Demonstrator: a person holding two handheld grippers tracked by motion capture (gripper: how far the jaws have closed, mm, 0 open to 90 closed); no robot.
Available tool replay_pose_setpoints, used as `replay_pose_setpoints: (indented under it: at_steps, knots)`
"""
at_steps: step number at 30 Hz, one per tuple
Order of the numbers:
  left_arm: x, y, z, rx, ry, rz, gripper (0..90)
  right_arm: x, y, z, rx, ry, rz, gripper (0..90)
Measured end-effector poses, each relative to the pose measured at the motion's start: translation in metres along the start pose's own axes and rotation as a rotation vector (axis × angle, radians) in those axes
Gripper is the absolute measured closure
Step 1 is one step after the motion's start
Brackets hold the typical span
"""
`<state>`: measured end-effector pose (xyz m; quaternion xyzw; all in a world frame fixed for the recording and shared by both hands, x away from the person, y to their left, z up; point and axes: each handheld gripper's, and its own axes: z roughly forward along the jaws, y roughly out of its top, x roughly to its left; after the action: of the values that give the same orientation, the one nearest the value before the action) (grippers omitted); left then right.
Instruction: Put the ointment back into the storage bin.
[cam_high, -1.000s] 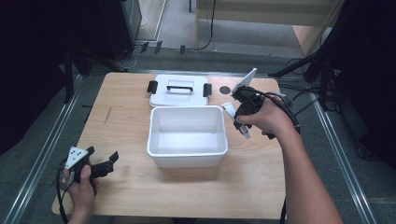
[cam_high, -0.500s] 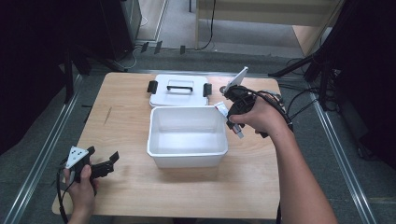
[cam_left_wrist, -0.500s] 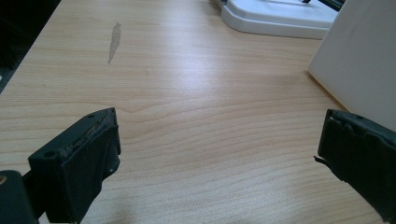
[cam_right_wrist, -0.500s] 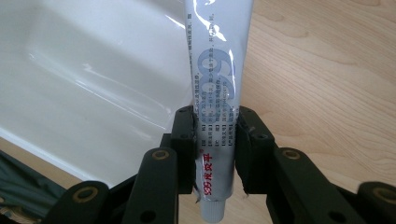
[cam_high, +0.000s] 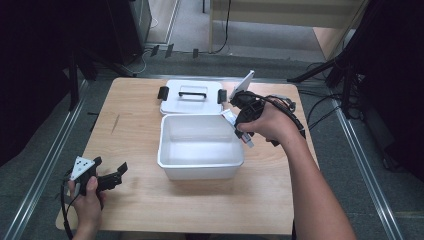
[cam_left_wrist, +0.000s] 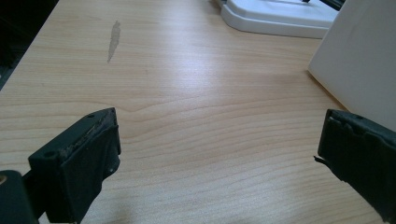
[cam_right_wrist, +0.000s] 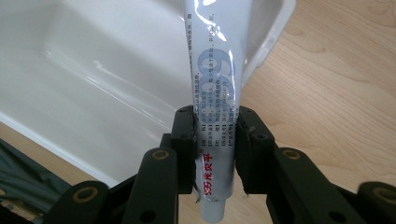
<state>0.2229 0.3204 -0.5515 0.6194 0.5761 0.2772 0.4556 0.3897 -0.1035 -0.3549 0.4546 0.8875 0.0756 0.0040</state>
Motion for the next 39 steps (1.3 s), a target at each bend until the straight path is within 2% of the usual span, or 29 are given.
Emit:
replay_pose_setpoints:
  at_steps: [3,16,21,33,35,36,37,38,39]
  knots:
    - [0.0,0.0,0.0,0.0,0.0,-0.001,0.0,0.003,0.001,0.0,0.0,0.004,0.003,72.1]
    - [0.001,0.0,0.0,0.003,0.0,-0.004,0.0,0.016,0.008,0.007,-0.01,0.036,-0.09,72.1]
    - [0.001,0.0,0.0,0.002,-0.002,-0.006,0.0,0.02,0.009,0.008,-0.003,0.048,-0.093,72.1]
    - [0.001,0.0,0.0,0.002,-0.003,-0.006,0.0,0.028,0.01,0.02,0.012,0.066,-0.138,72.1]
    - [0.001,0.0,0.0,0.004,-0.003,-0.004,0.0,0.029,0.009,0.021,0.009,0.069,-0.151,72.0]
    - [0.001,0.0,0.0,0.004,-0.003,-0.004,0.0,0.03,0.009,0.024,0.013,0.074,-0.182,72.0]
    - [0.001,0.0,0.0,0.004,-0.003,-0.004,0.0,0.03,0.009,0.024,0.013,0.074,-0.182,72.0]
    - [0.001,0.0,0.0,0.004,-0.004,-0.004,0.0,0.032,0.008,0.026,0.01,0.086,-0.216,72.0]
    - [0.001,0.0,0.0,0.004,-0.004,-0.004,0.0,0.032,0.008,0.026,0.01,0.086,-0.216,72.0]
